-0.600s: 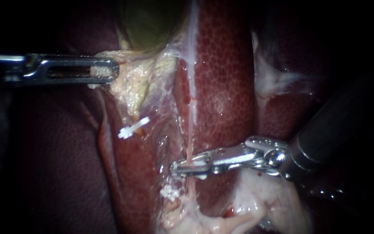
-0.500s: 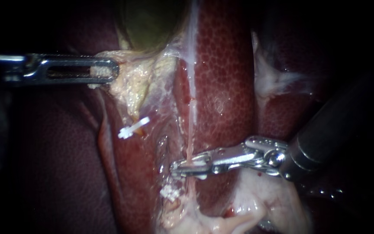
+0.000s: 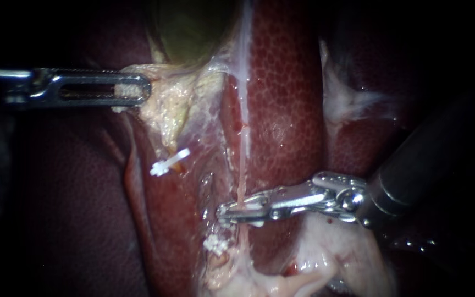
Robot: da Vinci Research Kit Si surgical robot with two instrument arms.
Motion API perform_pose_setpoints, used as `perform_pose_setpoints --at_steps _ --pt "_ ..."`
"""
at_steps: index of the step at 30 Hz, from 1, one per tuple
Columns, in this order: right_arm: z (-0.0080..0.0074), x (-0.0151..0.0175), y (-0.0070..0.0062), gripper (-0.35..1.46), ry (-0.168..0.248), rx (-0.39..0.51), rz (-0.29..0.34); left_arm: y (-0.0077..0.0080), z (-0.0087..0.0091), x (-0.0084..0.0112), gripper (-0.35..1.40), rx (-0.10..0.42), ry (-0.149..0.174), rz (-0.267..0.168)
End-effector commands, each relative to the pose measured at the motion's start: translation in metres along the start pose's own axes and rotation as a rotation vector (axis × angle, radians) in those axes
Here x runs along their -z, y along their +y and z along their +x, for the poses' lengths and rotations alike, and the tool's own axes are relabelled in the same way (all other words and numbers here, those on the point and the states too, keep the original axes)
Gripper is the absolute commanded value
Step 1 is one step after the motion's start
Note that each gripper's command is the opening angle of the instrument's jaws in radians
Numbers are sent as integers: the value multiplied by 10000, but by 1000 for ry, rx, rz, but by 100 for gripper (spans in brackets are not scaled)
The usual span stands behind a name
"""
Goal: Going back second clip right tube
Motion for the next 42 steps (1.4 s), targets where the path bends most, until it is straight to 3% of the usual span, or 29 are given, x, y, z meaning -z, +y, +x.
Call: perform_pose_setpoints --at_steps 1,6,8,16,20,25,31,35,42 --pt "4 2 1 44 8 7 -14 0 0 0 -35 0 0 0" --pt "20 15 -1 57 26 34 -44 0 0 0 -35 0 0 0" --pt "26 23 -2 60 49 63 -95 0 0 0 -35 0 0 0" --pt "44 71 -13 60 46 167 -115 0 0 0 -35 0 0 0" --pt "66 102 -33 60 38 241 -113 0 1 0 -35 0 0 0" --pt "99 128 -77 60 41 326 -107 1 1 0 -35 -1 0 0" --pt "122 136 -123 60 41 416 -103 1 2 -2 -35 -1 -1 -1" --pt "128 138 -136 60 38 447 -103 1 3 -4 -35 -2 -2 -3" --pt "127 140 -135 60 36 464 -104 5 12 -13 -35 -6 -5 -7"
